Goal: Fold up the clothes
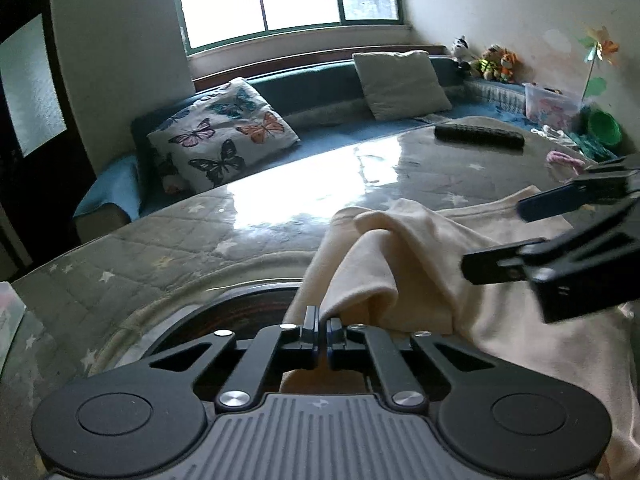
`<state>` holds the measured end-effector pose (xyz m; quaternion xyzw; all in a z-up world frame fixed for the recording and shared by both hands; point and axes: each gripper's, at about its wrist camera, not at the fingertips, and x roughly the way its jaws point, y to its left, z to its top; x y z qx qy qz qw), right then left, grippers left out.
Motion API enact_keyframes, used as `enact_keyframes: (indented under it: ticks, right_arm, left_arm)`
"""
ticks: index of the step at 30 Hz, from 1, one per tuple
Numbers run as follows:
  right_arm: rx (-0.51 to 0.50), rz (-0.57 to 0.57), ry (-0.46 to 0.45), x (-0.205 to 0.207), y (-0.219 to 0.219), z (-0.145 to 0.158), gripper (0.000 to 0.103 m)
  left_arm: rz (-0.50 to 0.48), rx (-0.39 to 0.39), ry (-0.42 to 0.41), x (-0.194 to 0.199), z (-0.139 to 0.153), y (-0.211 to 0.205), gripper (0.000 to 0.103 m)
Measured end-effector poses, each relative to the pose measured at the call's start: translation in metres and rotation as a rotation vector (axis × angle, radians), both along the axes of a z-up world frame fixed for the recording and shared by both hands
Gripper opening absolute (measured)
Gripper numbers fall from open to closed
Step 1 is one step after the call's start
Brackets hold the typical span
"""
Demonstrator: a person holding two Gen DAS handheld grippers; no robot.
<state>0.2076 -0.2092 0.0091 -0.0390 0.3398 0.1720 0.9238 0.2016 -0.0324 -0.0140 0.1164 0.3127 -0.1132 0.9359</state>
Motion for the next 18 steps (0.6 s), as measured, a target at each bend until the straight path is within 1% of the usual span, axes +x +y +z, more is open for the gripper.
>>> enact_keyframes:
  ticks: [3, 7, 10, 14, 18]
  right_arm:
    - [-0.005, 0.004, 0.02, 0.011, 0.009, -0.006, 0.076]
    - [-0.019, 0.022, 0.038, 0.014, 0.018, -0.013, 0.068]
    - [-0.022, 0.034, 0.05, 0.01, 0.019, -0.015, 0.067]
    - [-0.03, 0.021, 0.073, 0.01, 0.019, -0.02, 0.067]
    - [-0.041, 0.042, 0.072, -0.002, 0.019, -0.016, 0.067]
  left_arm:
    - [0.016, -0.004, -0.004, -0.001, 0.002, 0.007, 0.004]
    - [0.036, -0.006, -0.006, -0.002, 0.004, 0.015, 0.004]
    - [0.048, -0.008, -0.003, -0.003, 0.004, 0.018, 0.004]
    - [0.055, 0.0, -0.003, -0.006, 0.006, 0.019, 0.004]
    - [0.063, 0.01, 0.004, -0.01, 0.007, 0.019, 0.006]
